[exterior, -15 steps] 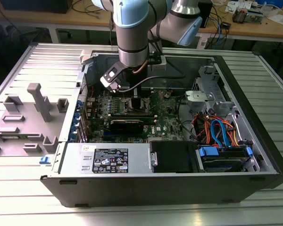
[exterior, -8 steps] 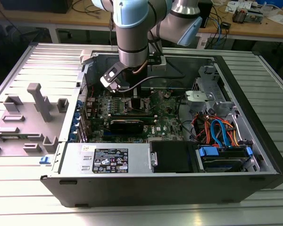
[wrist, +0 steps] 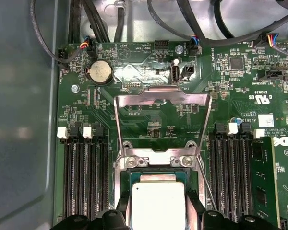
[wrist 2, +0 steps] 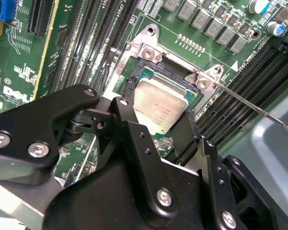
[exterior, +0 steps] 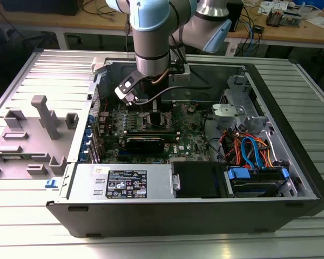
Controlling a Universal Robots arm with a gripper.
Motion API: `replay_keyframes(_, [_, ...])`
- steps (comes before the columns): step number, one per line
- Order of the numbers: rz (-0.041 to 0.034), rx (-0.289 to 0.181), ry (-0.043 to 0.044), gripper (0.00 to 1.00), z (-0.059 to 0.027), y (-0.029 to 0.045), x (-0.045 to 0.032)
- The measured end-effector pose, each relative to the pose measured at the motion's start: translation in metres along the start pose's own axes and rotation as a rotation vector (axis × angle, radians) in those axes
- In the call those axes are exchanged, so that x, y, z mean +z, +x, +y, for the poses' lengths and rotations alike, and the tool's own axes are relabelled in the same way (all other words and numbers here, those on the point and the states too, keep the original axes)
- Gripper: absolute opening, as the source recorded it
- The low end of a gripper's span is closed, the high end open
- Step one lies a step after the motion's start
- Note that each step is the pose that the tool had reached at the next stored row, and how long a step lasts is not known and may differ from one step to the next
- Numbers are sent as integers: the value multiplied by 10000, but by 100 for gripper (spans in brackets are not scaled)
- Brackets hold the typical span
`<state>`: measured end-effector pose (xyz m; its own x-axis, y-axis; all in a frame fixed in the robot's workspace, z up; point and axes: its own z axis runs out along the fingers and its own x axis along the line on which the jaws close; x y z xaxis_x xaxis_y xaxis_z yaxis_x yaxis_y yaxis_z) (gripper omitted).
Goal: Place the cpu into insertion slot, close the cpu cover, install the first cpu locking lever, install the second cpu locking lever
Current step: 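Place the cpu into insertion slot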
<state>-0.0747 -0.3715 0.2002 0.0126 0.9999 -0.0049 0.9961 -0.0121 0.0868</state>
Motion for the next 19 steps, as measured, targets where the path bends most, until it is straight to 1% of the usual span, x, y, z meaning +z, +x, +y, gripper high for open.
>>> replay_keyframes(1, [-5,7,0,55,-2,0,0])
replay_keyframes(2, [-34,5,-2,55,-3,1,2])
replay_keyframes(3, [-86,3,-3,55,-4,1,3])
replay_keyframes(4, [-158,-4,-5,55,-4,1,3])
replay_keyframes(5, [-175,-8,-4,55,-3,1,4])
replay_keyframes(19, [-180,-16,-2,55,-6,8,31])
